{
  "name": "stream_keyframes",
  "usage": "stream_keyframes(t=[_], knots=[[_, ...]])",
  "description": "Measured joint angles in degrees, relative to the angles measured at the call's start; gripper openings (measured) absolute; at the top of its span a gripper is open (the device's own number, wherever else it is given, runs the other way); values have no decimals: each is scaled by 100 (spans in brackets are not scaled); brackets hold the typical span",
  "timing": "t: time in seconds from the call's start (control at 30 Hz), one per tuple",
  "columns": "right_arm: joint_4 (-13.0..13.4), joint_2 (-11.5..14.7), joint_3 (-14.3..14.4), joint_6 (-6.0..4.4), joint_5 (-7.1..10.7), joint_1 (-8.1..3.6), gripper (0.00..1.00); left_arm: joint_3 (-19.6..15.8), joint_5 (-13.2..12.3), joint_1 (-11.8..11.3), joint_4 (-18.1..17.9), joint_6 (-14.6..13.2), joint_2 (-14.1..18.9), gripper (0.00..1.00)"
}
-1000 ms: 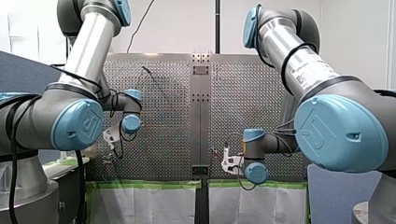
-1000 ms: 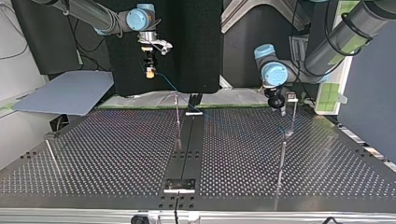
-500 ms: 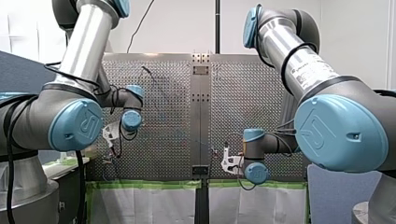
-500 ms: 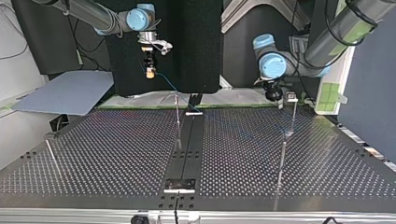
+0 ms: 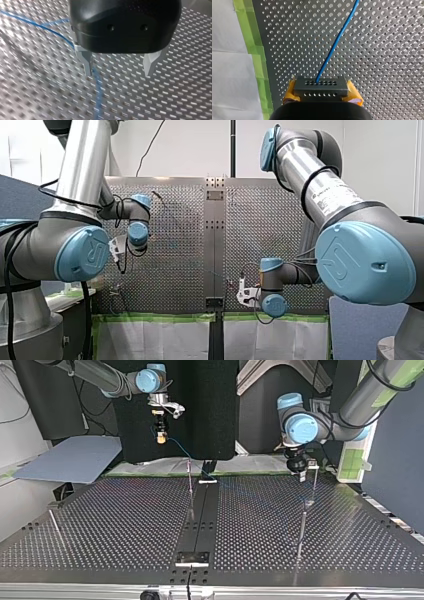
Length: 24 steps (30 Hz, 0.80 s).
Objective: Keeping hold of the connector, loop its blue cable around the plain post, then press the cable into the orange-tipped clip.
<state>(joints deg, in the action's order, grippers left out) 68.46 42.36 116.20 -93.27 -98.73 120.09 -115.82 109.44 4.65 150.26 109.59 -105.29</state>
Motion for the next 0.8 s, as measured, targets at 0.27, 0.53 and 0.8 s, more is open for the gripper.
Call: stream_keyframes(t=[0.27, 0.53, 0.8], knots=[[3, -1, -2, 0, 0, 2, 0, 457, 110, -13, 461, -450, 459, 100], [0, 1, -1, 2, 2, 8, 0, 902, 145, -11, 904, -895, 904, 100], [-8, 2, -2, 4, 3, 10, 0, 1343, 533, 38, 1346, -1111, 1344, 100]])
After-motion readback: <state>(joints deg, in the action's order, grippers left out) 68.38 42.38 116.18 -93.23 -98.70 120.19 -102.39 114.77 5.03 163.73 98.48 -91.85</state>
